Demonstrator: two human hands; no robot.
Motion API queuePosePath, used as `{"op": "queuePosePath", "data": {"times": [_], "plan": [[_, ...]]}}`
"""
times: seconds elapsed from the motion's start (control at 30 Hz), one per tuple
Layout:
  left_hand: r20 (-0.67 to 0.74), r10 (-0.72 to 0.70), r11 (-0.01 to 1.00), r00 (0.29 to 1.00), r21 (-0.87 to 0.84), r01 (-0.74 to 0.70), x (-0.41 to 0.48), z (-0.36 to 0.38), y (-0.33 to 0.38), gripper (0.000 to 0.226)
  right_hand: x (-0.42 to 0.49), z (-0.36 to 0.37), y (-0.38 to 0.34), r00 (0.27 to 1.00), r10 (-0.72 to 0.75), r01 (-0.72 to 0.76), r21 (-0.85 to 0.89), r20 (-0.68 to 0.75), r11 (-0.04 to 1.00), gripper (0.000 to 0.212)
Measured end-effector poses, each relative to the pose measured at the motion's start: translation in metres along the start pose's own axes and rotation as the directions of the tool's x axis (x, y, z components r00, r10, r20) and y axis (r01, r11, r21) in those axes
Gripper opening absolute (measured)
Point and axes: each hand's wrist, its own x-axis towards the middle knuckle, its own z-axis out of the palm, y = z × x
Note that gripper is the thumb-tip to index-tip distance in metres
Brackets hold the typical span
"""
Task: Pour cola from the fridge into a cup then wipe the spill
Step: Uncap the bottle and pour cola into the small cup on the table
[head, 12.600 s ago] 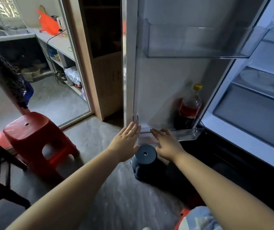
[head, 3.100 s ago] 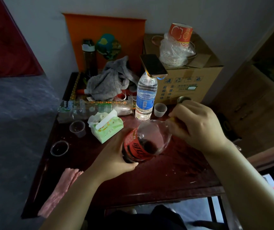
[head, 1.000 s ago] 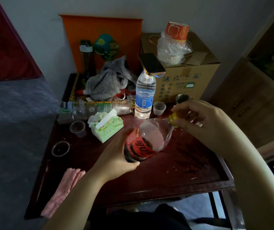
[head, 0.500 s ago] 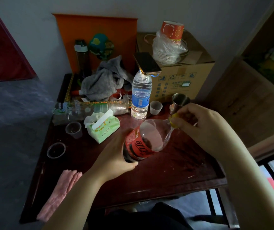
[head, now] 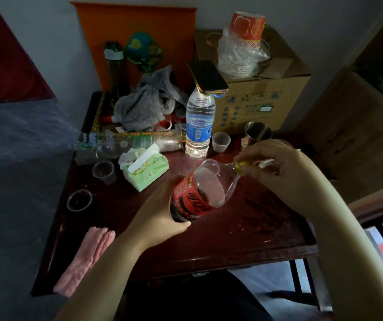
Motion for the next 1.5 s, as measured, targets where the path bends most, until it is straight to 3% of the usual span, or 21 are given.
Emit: {"op": "queuePosePath", "data": {"times": [0.37, 0.57, 0.8, 1.5], "plan": [[-0.074, -0.171, 0.983, 0.983, 0.056, 0.175, 0.011, 0.015, -0.011, 0.085, 0.019, -0.01, 0.058, 1.0, 0.02, -0.02, -0.014, -0.015, 1.0, 0.027], [-0.16, -0.306, 0.939, 0.939, 0.112, 0.325, 0.015, 0.019, -0.014, 0.078, 0.021, -0.018, 0.103, 0.998, 0.058, -0.058, -0.103, -0.001, 0.993, 0.024], [-0.143, -0.455, 0.86, 0.879, 0.186, 0.475, 0.024, 0.024, -0.015, 0.085, 0.023, -0.021, 0.138, 0.995, 0.096, -0.089, -0.145, 0.041, 0.985, 0.025], [-0.129, -0.462, 0.746, 0.877, 0.479, 0.463, 0.049, 0.022, -0.016, 0.088, 0.029, -0.011, 0.161, 0.993, 0.105, -0.099, -0.09, 0.063, 0.991, 0.024]]}}
